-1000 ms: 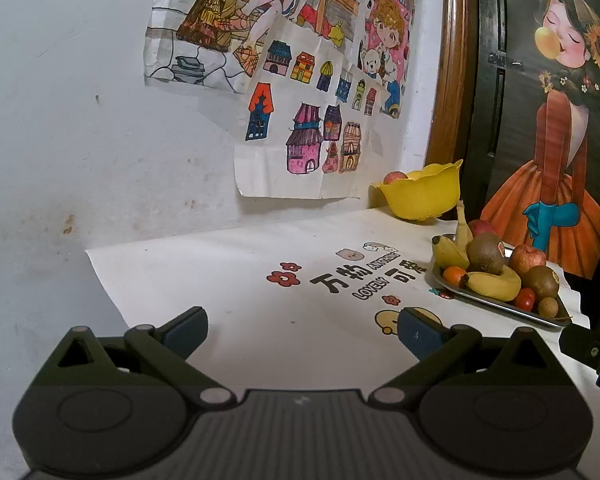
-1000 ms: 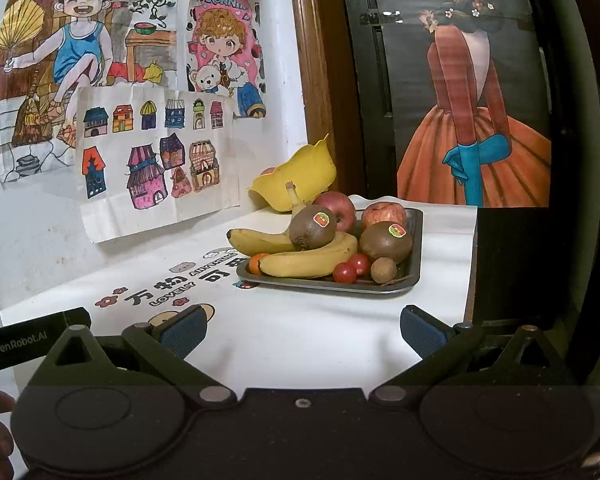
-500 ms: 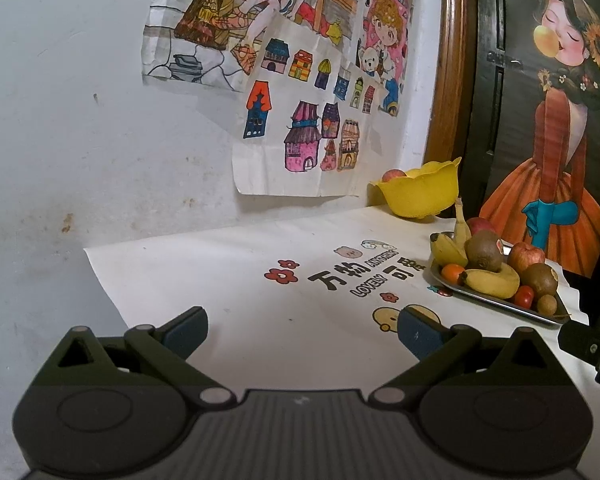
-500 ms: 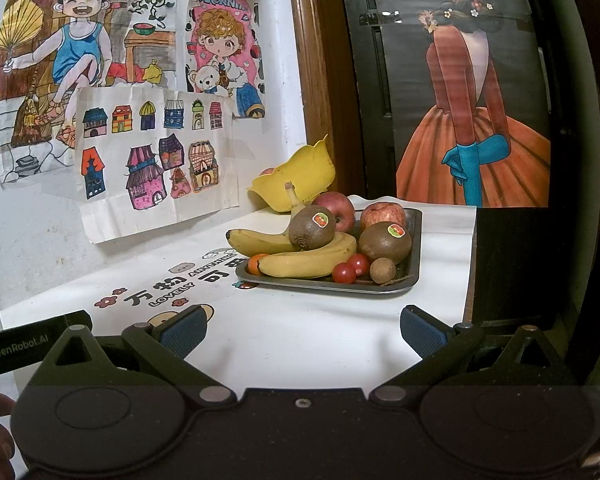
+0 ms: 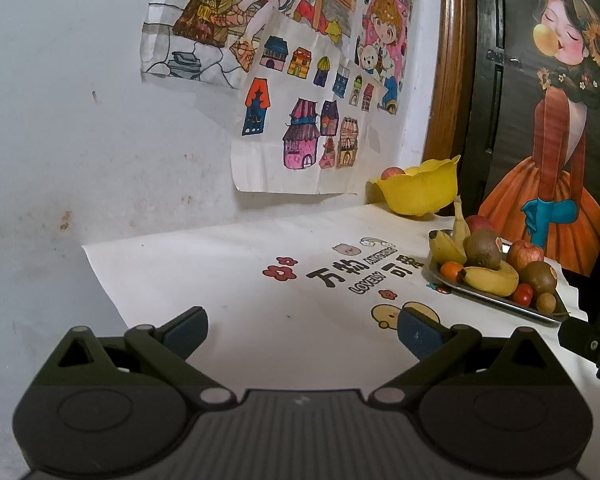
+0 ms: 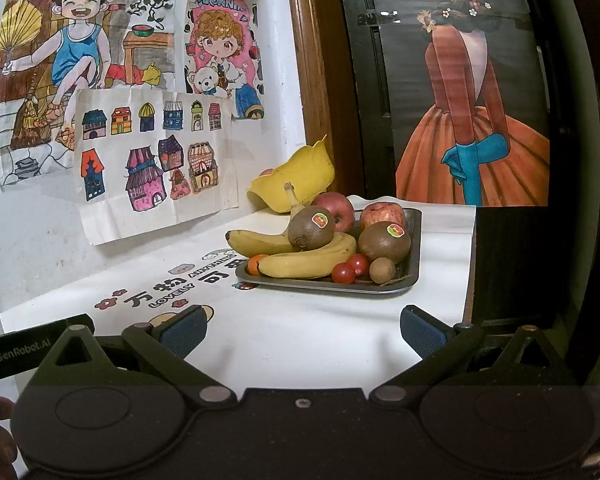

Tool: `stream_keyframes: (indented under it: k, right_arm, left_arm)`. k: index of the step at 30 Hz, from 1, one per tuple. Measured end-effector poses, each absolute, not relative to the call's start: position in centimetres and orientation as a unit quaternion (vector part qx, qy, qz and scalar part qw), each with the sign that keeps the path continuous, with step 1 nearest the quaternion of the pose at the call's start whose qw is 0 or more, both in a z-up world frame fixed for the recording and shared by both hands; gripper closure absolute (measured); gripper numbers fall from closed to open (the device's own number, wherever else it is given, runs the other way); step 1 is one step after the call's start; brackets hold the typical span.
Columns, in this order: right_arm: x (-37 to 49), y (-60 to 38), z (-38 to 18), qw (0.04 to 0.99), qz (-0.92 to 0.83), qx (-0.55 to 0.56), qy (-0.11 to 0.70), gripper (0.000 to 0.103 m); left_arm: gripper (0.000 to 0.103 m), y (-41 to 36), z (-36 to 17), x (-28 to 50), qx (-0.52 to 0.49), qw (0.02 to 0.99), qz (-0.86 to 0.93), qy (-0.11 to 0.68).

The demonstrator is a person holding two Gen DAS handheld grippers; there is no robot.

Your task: Organize fruits

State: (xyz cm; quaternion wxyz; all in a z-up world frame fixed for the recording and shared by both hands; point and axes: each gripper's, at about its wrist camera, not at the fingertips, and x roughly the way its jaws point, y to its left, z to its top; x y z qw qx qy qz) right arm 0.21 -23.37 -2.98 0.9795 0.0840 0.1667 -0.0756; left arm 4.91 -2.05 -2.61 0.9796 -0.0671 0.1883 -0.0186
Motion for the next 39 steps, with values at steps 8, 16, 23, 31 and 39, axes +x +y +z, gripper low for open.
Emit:
stream_keyframes:
  k: [8, 16, 23, 31, 39]
  right_arm:
    - [0.2, -23.4, -2.98, 0.98, -0.076, 0.084, 0.167, 0.001]
    - [0.23, -23.37, -2.99, 0.98, -0.075, 0.084, 0.167, 0.001]
    - [0.22, -23.37, -3.0, 0.98, -0.076, 0.084, 0.167, 0.001]
    - [0.22, -23.39, -2.98, 0.979, -0.075, 0.085, 0.167, 0.001]
    - [0.22, -23.38, -2.99, 0.979, -0.076, 0.084, 0.167, 0.001]
  left_arm:
    - [0.0, -2.11, -2.64, 4.85, -0.067, 0.98, -0.019, 0.189]
    - [0.0, -2.2, -2.74, 4.78, -0.067, 0.979, -0.02, 0.189]
    - [0.0, -2.18, -2.69, 4.78, -0.067, 0.979, -0.02, 0.189]
    - [0.0, -2.22, -2.77, 4.74, -0.067, 0.979, -0.021, 0.189]
    - [0.0, -2.26, -2.78, 4.7, -0.067, 0.979, -0.021, 0.189]
